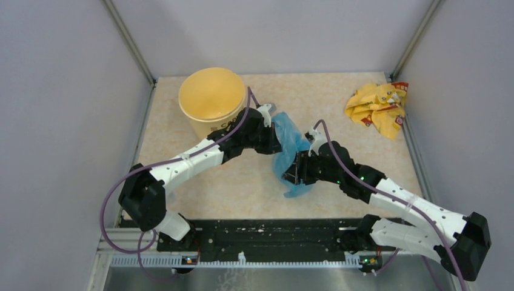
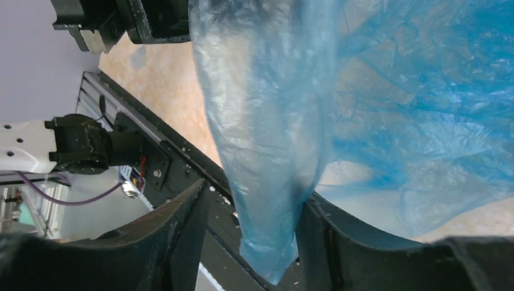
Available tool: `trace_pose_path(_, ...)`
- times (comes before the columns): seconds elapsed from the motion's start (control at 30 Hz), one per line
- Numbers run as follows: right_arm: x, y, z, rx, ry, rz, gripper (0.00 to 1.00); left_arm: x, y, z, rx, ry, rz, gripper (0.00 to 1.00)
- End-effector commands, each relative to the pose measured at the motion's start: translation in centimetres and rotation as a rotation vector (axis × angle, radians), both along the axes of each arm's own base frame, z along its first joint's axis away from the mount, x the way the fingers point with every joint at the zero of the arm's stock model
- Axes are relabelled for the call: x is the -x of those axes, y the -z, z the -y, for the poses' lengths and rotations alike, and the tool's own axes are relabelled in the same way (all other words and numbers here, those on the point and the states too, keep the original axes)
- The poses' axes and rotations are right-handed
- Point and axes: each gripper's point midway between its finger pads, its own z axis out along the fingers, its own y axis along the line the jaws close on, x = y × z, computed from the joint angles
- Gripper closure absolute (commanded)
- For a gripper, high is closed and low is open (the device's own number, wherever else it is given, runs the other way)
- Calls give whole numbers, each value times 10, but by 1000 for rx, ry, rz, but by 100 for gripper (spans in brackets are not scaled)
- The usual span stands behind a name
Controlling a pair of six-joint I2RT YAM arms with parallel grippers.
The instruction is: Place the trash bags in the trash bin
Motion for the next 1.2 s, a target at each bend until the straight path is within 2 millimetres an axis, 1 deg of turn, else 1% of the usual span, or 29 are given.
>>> trace_pose_path(0.0,-16,-26,-6,-76,72,50,60,-5,-21,1,30,-1,44,100)
trace_pose_path(0.07,-23,-29,11,-12,161,53,84,-7,-25,-5,22,-11,57,100)
trace_pose_path(0.13,-32,-38,35,77,270,65,97,-10,-33,-11,18,-18,82,100)
trace_pose_path(0.17,-36,-46,48,126,319,78,100,-14,-39,-16,16,-27,95,100)
trace_pose_path(0.23,-51,-74,76,224,429,145,100,-25,-59,-22,36,-44,146,100)
trace_pose_path(0.3,-76,-127,98,287,518,258,100,-46,-97,-23,74,-56,219,100)
trace_pose_path(0.33,-89,-170,107,284,559,329,100,-59,-122,-20,105,-49,262,100)
trace_pose_path(0.37,-97,-215,114,285,590,413,100,-67,-162,-14,160,-23,332,100)
trace_pose_path(0.4,-103,-264,121,263,628,500,100,-70,-203,-7,204,7,419,100)
trace_pose_path(0.43,-102,-314,125,208,640,584,100,-66,-267,-4,276,27,549,100)
trace_pose_path(0.47,-102,-352,122,157,625,654,100,-60,-305,-1,315,37,636,100)
trace_pose_path(0.5,-95,-387,123,85,610,724,100,-52,-335,-1,341,45,711,100)
trace_pose_path(0.53,-89,-409,124,33,597,774,100,-43,-357,-2,361,52,770,100)
trace_pose_path(0.57,-85,-418,122,5,583,800,100,-36,-368,-2,372,56,805,100)
trace_pose_path(0.6,-88,-412,118,7,575,804,100,-31,-368,-2,373,59,820,100)
trace_pose_path(0.63,-96,-395,113,31,577,792,100,-34,-355,0,351,48,808,100)
trace_pose_path(0.67,-109,-361,107,93,585,756,100,-40,-334,3,317,32,781,100)
trace_pose_path(0.7,-123,-317,99,166,591,705,100,-51,-297,6,255,14,725,100)
trace_pose_path(0.73,-135,-266,94,254,595,636,100,-62,-252,9,182,2,652,100)
trace_pose_path(0.77,-142,-209,90,337,587,542,100,-68,-203,12,109,3,561,100)
trace_pose_path(0.8,-144,-157,87,396,575,444,100,-63,-156,16,60,44,464,100)
trace_pose_path(0.83,-140,-95,89,467,551,329,100,-49,-120,19,34,91,371,100)
trace_pose_path(0.87,-132,-59,91,492,538,250,100,-35,-94,19,15,120,321,100)
trace_pose_path(0.9,-126,-39,93,503,534,205,100,-23,-80,18,-3,137,317,100)
trace_pose_path(0.93,-120,-35,97,499,540,190,100,-10,-77,18,-8,151,338,100)
trace_pose_path(0.97,-116,-47,102,484,553,205,100,-1,-86,13,1,157,366,100)
trace_pose_path(1.0,-114,-66,108,460,570,238,100,3,-96,9,8,157,386,100)
trace_pose_path(1.1,-112,-137,124,397,629,358,100,4,-139,-6,29,103,470,100)
trace_pose_path(1.17,-110,-167,138,406,672,392,100,0,-164,-15,45,43,526,100)
